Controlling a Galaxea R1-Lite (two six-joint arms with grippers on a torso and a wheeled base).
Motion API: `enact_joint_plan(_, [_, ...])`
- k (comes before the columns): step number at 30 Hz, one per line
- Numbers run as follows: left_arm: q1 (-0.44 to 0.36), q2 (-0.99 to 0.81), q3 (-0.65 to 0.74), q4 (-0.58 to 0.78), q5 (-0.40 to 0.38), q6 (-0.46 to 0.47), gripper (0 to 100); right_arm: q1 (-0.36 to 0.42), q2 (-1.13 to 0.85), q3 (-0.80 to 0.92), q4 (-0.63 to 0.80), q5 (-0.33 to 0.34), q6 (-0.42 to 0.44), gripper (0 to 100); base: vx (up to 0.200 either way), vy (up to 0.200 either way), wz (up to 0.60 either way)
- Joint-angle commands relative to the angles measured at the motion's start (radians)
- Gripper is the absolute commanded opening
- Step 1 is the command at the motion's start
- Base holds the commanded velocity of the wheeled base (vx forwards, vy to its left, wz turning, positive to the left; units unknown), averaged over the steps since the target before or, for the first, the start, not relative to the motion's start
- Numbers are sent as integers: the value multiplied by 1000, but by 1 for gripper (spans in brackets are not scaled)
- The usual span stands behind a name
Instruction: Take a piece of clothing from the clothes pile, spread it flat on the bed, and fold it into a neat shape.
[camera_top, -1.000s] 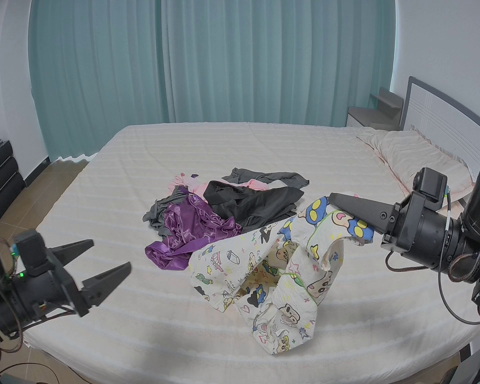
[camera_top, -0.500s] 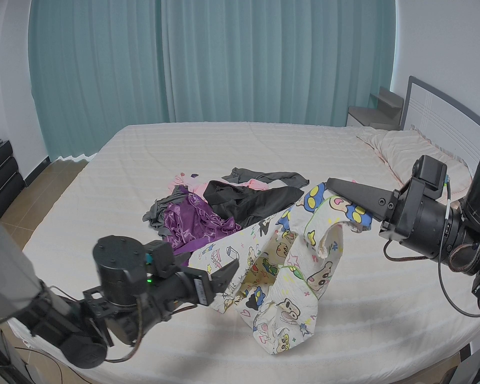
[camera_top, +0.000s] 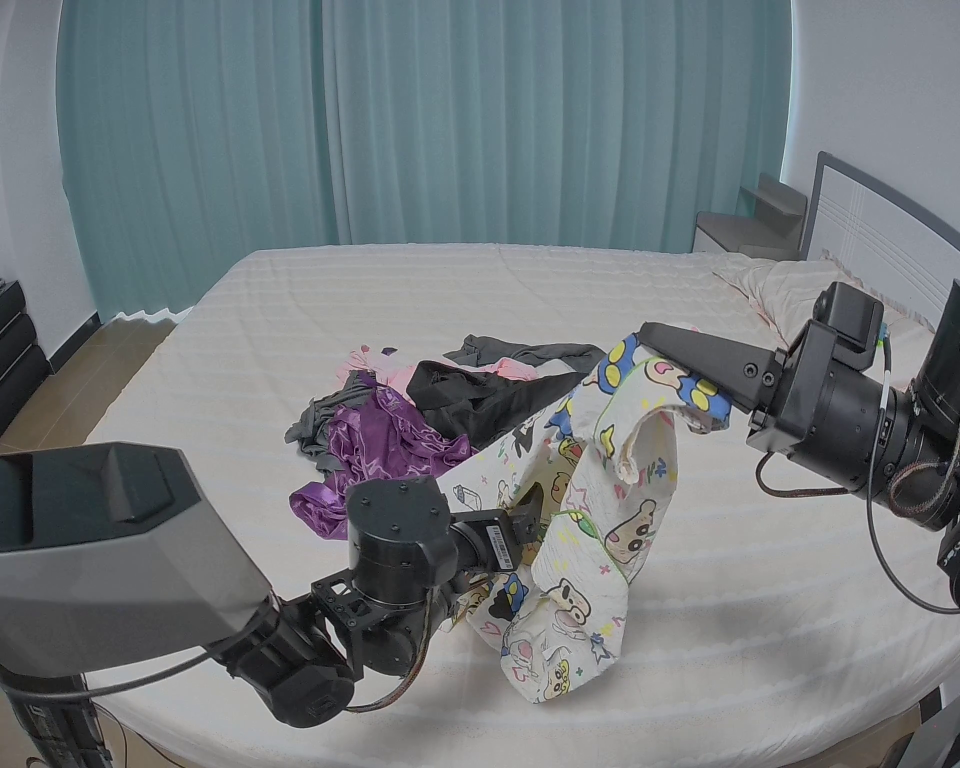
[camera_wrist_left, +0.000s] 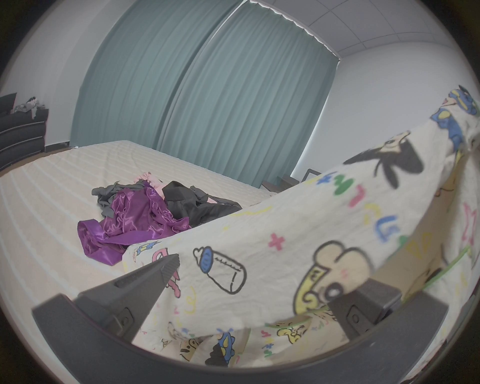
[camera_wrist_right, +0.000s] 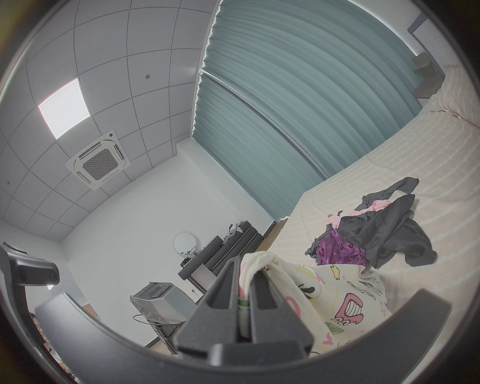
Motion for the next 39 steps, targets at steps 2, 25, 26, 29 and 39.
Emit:
enact_joint_plan(2, [-27,44,-17,-1,13,-22,100,-15,11,-5,-1,0,0,0,0,0,0])
enact_joint_plan(25, [125,233,-80,-4,183,-84,100,-50,13,-77,-5,-1,4,0,0,0,0])
enact_joint_plan(26, [125,240,-77,-4,190,-107,100,-55,18,-76,-5,-1,4,0,0,0,0])
enact_joint_plan(29, [125,253,-69,-4,190,-130,100,-62,27,-74,-9,-1,4,0,0,0,0])
enact_joint_plan(39, [122,299,-17,-22,182,-156,100,-87,38,-68,-13,-1,7,0,0,0,0])
